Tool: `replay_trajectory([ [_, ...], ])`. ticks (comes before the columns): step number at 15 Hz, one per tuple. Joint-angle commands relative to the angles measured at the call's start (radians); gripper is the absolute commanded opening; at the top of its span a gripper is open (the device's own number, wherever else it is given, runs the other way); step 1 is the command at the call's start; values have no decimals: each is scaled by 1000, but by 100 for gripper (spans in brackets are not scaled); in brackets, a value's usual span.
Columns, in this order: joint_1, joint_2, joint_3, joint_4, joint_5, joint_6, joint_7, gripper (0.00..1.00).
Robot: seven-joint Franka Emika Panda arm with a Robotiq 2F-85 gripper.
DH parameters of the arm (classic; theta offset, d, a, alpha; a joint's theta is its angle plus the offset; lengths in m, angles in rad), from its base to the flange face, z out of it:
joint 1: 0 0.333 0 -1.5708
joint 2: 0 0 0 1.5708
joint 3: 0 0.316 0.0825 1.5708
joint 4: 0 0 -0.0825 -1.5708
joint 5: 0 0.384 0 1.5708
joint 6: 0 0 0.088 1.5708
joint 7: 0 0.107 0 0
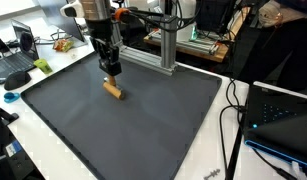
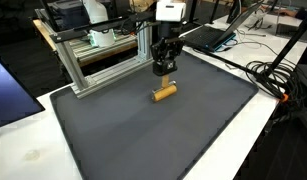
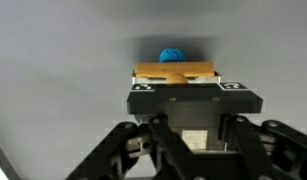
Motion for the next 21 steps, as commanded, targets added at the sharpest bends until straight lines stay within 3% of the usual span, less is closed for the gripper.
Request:
replay_trajectory([
  [1, 3, 38, -5, 35, 17, -82, 2, 22],
  [4, 3, 42, -2, 56, 23, -147, -2, 22],
  [21, -1, 67, 7, 97, 44, -237, -2, 22],
])
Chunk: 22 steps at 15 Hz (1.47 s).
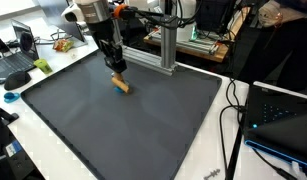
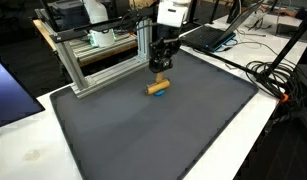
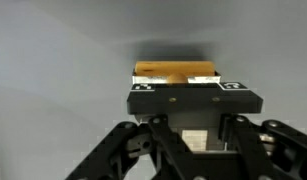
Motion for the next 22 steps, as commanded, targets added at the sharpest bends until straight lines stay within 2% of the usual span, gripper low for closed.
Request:
replay_trajectory([
  [1, 0, 35, 0, 1, 22, 22, 0, 22],
  [7, 0, 10, -10, -15, 13, 123, 21, 22],
  [16, 9, 24, -13, -11, -2, 167, 42, 22],
  [22, 7, 41, -11, -3, 2, 156, 36, 22],
])
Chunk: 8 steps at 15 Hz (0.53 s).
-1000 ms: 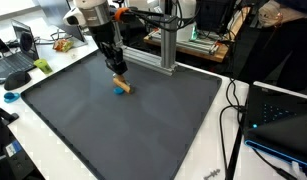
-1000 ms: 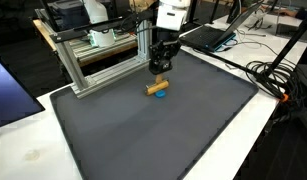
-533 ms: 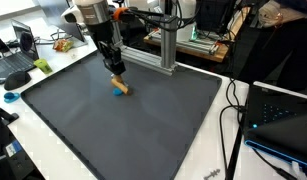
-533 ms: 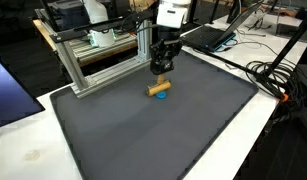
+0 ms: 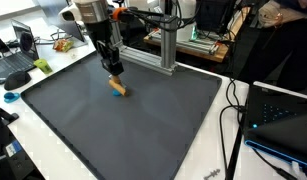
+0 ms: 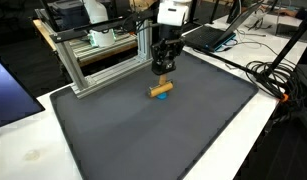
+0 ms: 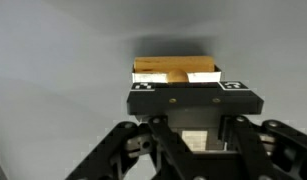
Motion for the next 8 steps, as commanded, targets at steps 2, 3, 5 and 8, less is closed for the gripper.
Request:
replay_trajectory([
  [2, 6, 38, -8, 6, 2, 71, 9, 22],
  [3, 5, 40, -6, 7, 5, 70, 7, 22],
  [5, 5, 43, -6, 9, 7, 72, 5, 22],
  [8, 4, 48, -6, 10, 8, 82, 4, 22],
])
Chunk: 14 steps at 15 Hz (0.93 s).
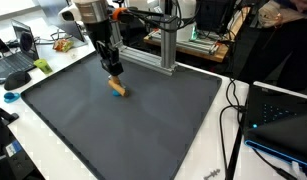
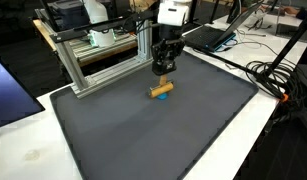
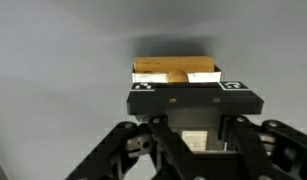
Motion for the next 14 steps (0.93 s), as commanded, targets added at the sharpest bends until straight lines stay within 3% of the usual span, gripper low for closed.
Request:
replay_trajectory([
  [1, 3, 47, -5, 10, 9, 75, 3, 22],
  [14, -2, 57, -3, 14, 20, 95, -6, 22],
])
